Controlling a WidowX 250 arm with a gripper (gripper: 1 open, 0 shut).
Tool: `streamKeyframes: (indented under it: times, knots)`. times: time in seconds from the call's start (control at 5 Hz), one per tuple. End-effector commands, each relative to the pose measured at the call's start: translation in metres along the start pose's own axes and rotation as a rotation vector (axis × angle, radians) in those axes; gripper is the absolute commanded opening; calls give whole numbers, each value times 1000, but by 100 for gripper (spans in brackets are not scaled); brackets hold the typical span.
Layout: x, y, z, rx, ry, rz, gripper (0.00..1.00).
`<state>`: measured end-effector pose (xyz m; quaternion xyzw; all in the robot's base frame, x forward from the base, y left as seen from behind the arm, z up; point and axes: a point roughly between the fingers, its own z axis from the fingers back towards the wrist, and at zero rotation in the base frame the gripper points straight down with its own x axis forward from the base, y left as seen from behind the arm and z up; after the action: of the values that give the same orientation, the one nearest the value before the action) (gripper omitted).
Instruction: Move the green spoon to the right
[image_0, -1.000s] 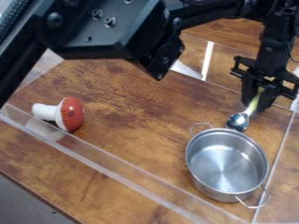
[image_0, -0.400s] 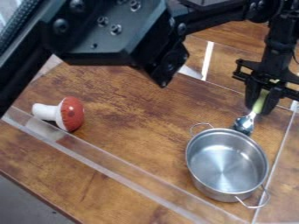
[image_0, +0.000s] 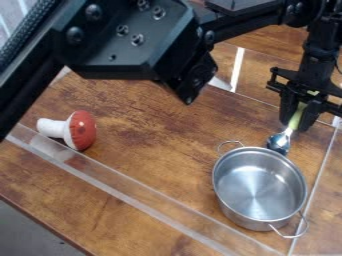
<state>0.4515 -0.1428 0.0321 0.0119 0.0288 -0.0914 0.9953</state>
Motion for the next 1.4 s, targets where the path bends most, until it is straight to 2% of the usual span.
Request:
streamKeyframes:
  times: [0.0,0.2,0.4,0.6,0.8,1.0,1.2]
  knots:
    - [-6,24,-14,17,41,-10,0]
    - [-7,33,-14,15,51,-35,0]
    - [-10,46,-14,9,63,-4,0]
    - [-20,46,-10,3,75,-2,100]
    - [-34,59,5,-20,58,36,100]
    - [-39,73,24,-11,44,45,100]
    - [-38,69,31,-11,41,0,100]
